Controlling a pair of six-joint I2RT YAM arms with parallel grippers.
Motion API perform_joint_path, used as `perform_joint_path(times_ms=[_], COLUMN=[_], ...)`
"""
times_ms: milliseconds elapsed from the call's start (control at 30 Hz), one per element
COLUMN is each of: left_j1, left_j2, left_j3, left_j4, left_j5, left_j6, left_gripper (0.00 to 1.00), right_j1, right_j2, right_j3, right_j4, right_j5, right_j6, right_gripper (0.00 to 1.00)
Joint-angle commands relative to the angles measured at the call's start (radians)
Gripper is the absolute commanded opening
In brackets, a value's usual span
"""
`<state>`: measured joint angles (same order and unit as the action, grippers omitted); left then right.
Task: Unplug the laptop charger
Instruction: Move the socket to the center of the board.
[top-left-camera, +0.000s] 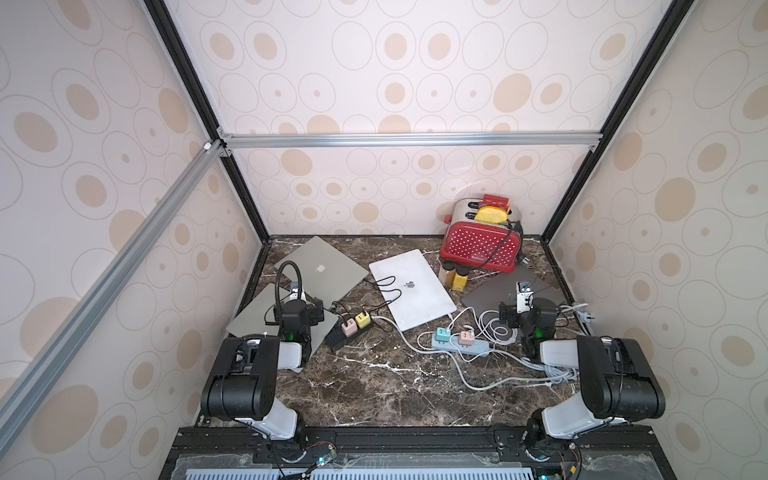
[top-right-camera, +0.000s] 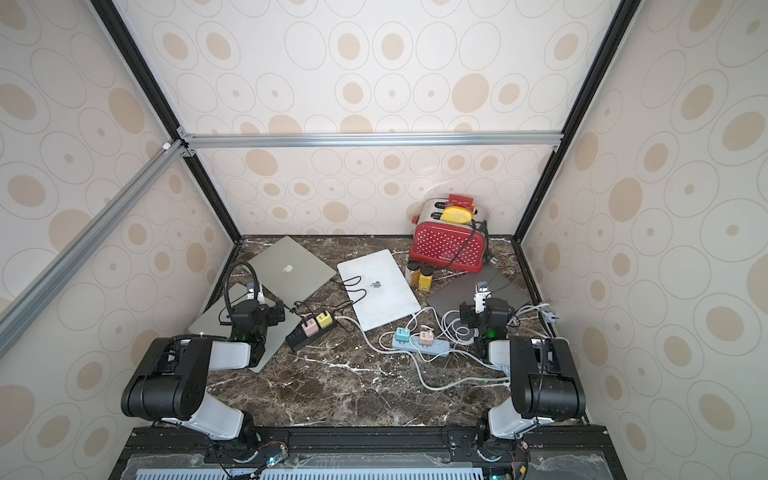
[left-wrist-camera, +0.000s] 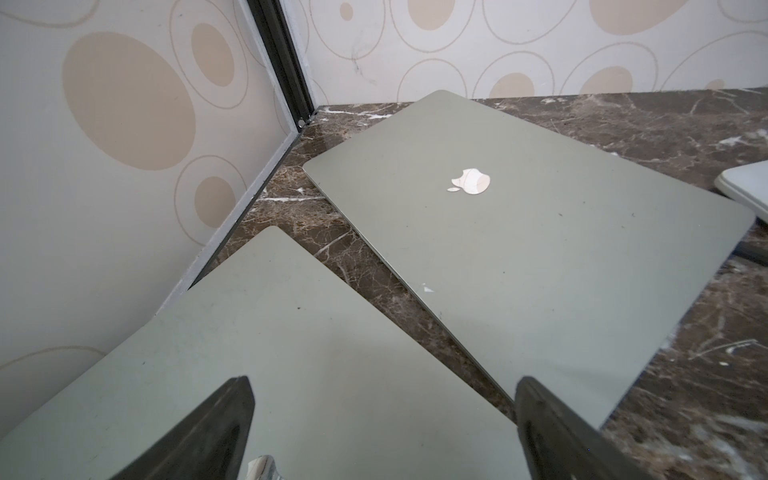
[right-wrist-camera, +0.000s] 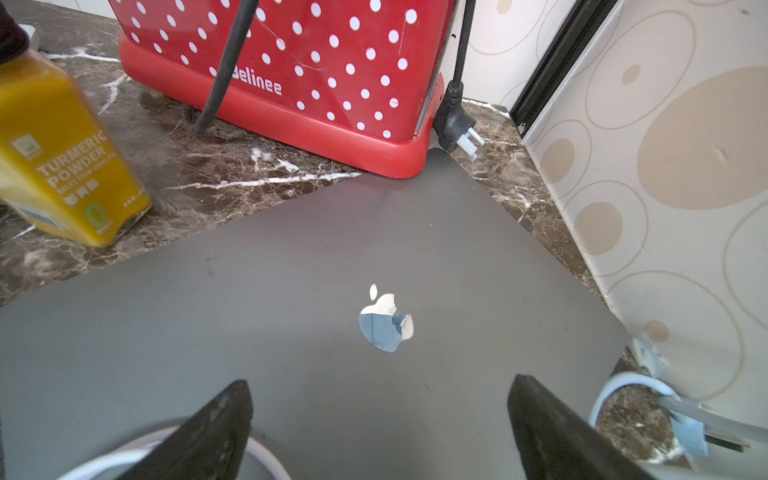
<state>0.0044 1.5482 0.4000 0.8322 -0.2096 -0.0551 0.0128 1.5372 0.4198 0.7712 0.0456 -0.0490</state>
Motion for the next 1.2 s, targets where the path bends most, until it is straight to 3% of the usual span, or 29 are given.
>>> perform_joint_path(times_ms=[0, 300, 367, 500, 567, 633, 700, 800, 867, 1067, 1167], left_j1=[0.006, 0.006, 0.006, 0.006, -0.01, -0.02, -0.018, -0.018, -0.018, -0.017, -0.018], left_j2=[-0.008, -0.009, -0.008, -0.013, -0.111, -0.221, -0.295, -0.352, -0.365, -0.333, -0.381], left_j3=[0.024, 0.025, 0.025, 0.023, 0.079, 0.199, 0.299, 0.442, 0.494, 0.524, 0.508], left_j4=[0.004, 0.003, 0.003, 0.02, -0.18, -0.535, -0.799, -1.166, -1.321, -1.456, -1.495], left_j5=[0.002, 0.002, 0.002, -0.004, -0.1, -0.344, -0.407, -0.331, -0.246, 0.257, 0.383], left_j6=[0.009, 0.008, 0.008, 0.008, -0.008, -0.182, -0.304, -0.498, -0.571, -0.582, -0.57], left_gripper=[0.99, 0.99, 0.99, 0.99, 0.99, 0.99, 0.99, 0.99, 0.99, 0.99, 0.99], right_j1=[0.005, 0.005, 0.006, 0.012, 0.027, 0.083, 0.129, 0.199, 0.283, 0.518, 0.623], right_j2=[-0.001, -0.003, -0.016, -0.158, -0.216, -0.283, -0.335, -0.331, -0.295, -0.074, 0.034], right_j3=[0.007, 0.005, 0.005, 0.125, 0.211, 0.242, 0.27, 0.412, 0.504, 0.793, 0.911], right_j4=[0.004, 0.007, 0.008, -0.357, -0.559, -0.64, -0.688, -0.877, -0.958, -1.104, -1.127], right_j5=[-0.004, 0.003, 0.06, 0.119, 0.129, 0.153, 0.113, -0.003, -0.058, -0.283, -0.348], right_j6=[0.008, 0.009, 0.027, 0.074, 0.113, 0.121, 0.132, 0.172, 0.159, 0.137, 0.141], right_gripper=[1.0, 1.0, 1.0, 1.0, 1.0, 1.0, 1.0, 1.0, 1.0, 1.0, 1.0])
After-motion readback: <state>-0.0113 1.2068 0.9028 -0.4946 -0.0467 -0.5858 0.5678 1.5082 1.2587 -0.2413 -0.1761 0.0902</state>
